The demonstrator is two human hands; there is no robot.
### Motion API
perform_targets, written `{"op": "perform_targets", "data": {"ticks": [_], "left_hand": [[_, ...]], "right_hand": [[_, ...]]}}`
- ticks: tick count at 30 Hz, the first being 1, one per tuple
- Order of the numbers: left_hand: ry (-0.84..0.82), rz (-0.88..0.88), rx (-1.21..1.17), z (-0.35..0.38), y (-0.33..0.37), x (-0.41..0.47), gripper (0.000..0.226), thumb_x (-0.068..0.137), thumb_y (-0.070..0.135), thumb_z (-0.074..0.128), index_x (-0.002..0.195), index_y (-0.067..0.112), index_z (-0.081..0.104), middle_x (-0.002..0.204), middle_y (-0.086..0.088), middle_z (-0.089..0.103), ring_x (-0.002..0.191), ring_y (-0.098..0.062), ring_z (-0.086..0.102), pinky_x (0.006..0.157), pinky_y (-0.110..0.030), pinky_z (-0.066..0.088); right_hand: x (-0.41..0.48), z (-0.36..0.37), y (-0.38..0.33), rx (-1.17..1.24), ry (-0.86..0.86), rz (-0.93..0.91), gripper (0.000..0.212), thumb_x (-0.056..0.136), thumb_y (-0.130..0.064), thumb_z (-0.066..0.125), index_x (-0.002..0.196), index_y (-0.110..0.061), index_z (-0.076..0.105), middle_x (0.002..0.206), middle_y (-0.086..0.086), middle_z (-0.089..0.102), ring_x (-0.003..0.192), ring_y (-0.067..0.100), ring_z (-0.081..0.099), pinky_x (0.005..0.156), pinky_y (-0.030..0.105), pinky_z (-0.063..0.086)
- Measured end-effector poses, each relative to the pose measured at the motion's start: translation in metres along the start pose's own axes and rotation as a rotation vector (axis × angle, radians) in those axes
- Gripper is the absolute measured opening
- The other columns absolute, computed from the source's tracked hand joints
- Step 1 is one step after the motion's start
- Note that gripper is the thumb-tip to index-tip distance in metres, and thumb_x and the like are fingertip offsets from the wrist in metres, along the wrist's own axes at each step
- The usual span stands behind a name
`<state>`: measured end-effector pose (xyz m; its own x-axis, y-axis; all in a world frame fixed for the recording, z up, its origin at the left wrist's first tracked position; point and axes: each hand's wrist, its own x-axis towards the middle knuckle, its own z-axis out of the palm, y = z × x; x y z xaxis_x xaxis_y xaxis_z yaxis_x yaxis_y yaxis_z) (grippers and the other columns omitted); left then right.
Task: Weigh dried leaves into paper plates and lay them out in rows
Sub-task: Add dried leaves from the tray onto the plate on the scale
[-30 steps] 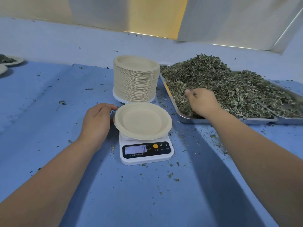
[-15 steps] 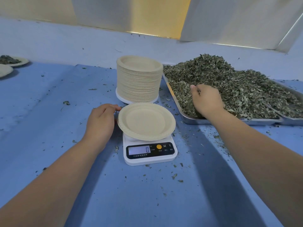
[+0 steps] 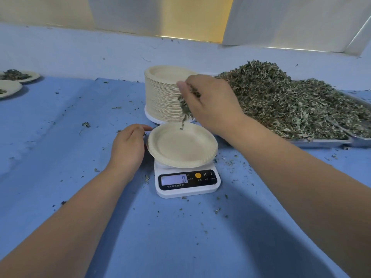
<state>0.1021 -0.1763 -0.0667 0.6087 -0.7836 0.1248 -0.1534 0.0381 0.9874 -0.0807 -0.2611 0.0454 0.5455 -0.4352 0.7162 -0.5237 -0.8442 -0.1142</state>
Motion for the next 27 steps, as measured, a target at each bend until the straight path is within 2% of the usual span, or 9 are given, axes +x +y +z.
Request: {"op": "perform_targets", "data": {"ticks": [6, 8, 10, 14, 17, 19, 21, 23, 27], "left_hand": [[0.012, -0.017, -0.016, -0.002, 0.007, -0.005, 0.032, 0.082, 0.031, 0.045, 0.079, 0.038, 0.076, 0.094, 0.015, 0.071, 0.105, -0.016, 0.065, 0.101, -0.048, 0.053], [0.015, -0.015, -0.011, -0.001, 0.009, -0.006, 0.031, 0.084, 0.032, 0.045, 0.08, 0.037, 0.075, 0.099, 0.014, 0.07, 0.109, -0.017, 0.064, 0.103, -0.049, 0.051], [0.013, 0.003, 0.002, 0.0, 0.01, -0.007, 0.029, 0.087, 0.031, 0.045, 0.086, 0.035, 0.074, 0.105, 0.013, 0.069, 0.113, -0.017, 0.063, 0.105, -0.049, 0.05], [-0.03, 0.042, 0.009, 0.0, 0.013, -0.009, 0.03, 0.097, 0.025, 0.048, 0.106, 0.039, 0.073, 0.125, 0.015, 0.067, 0.124, -0.007, 0.057, 0.112, -0.042, 0.045], [-0.101, 0.098, 0.013, -0.001, 0.017, -0.016, 0.034, 0.095, 0.032, 0.05, 0.118, 0.041, 0.074, 0.129, 0.025, 0.064, 0.121, 0.007, 0.055, 0.112, -0.028, 0.042], [-0.158, 0.154, 0.034, -0.002, 0.017, -0.02, 0.036, 0.096, 0.035, 0.05, 0.123, 0.043, 0.071, 0.146, 0.021, 0.055, 0.134, 0.01, 0.045, 0.118, -0.026, 0.032], [-0.209, 0.206, 0.097, -0.003, 0.016, -0.022, 0.035, 0.099, 0.035, 0.048, 0.126, 0.045, 0.069, 0.16, 0.015, 0.041, 0.145, 0.008, 0.032, 0.121, -0.025, 0.022], [-0.233, 0.239, 0.163, -0.003, 0.016, -0.024, 0.033, 0.103, 0.035, 0.047, 0.126, 0.046, 0.068, 0.164, 0.014, 0.033, 0.149, 0.006, 0.025, 0.123, -0.028, 0.018], [-0.242, 0.376, 0.379, 0.0, 0.02, -0.028, 0.036, 0.108, 0.033, 0.041, 0.136, 0.04, 0.063, 0.168, 0.011, 0.024, 0.155, -0.004, 0.013, 0.126, -0.032, 0.013]], "right_hand": [[-0.025, 0.031, -0.017, -0.007, -0.457, 0.0, 0.029, 0.101, -0.045, 0.05, 0.109, -0.024, 0.068, 0.101, -0.005, 0.07, 0.096, 0.018, 0.062, 0.082, 0.038, 0.051], [-0.028, 0.026, -0.015, 0.188, -0.391, 0.101, 0.023, 0.1, -0.041, 0.056, 0.107, -0.025, 0.071, 0.096, -0.01, 0.071, 0.094, 0.009, 0.063, 0.086, 0.032, 0.05], [-0.029, 0.018, -0.009, 0.288, -0.281, 0.15, 0.026, 0.1, -0.038, 0.056, 0.101, -0.018, 0.073, 0.084, -0.007, 0.07, 0.081, 0.005, 0.06, 0.08, 0.024, 0.047], [-0.048, 0.004, 0.011, 0.263, -0.216, 0.184, 0.045, 0.104, -0.046, 0.043, 0.1, -0.011, 0.071, 0.074, 0.004, 0.066, 0.071, 0.014, 0.06, 0.07, 0.03, 0.049], [-0.066, -0.001, 0.042, 0.118, -0.143, 0.242, 0.048, 0.105, -0.044, 0.038, 0.097, -0.008, 0.068, 0.074, 0.008, 0.065, 0.073, 0.024, 0.06, 0.066, 0.038, 0.049], [-0.077, -0.002, 0.069, -0.041, -0.158, 0.322, 0.042, 0.106, -0.042, 0.037, 0.097, -0.011, 0.064, 0.077, 0.006, 0.062, 0.075, 0.03, 0.058, 0.064, 0.039, 0.046], [-0.088, 0.002, 0.091, -0.192, -0.289, 0.397, 0.042, 0.105, -0.049, 0.034, 0.102, -0.018, 0.061, 0.083, 0.005, 0.061, 0.079, 0.032, 0.057, 0.066, 0.039, 0.045], [-0.097, 0.007, 0.102, -0.278, -0.394, 0.406, 0.05, 0.104, -0.058, 0.026, 0.096, -0.022, 0.059, 0.076, 0.003, 0.057, 0.072, 0.032, 0.054, 0.059, 0.035, 0.041], [-0.098, 0.013, 0.105, -0.322, -0.348, 0.38, 0.054, 0.103, -0.06, 0.024, 0.081, -0.02, 0.054, 0.063, -0.001, 0.049, 0.056, 0.019, 0.043, 0.05, 0.026, 0.026]]}}
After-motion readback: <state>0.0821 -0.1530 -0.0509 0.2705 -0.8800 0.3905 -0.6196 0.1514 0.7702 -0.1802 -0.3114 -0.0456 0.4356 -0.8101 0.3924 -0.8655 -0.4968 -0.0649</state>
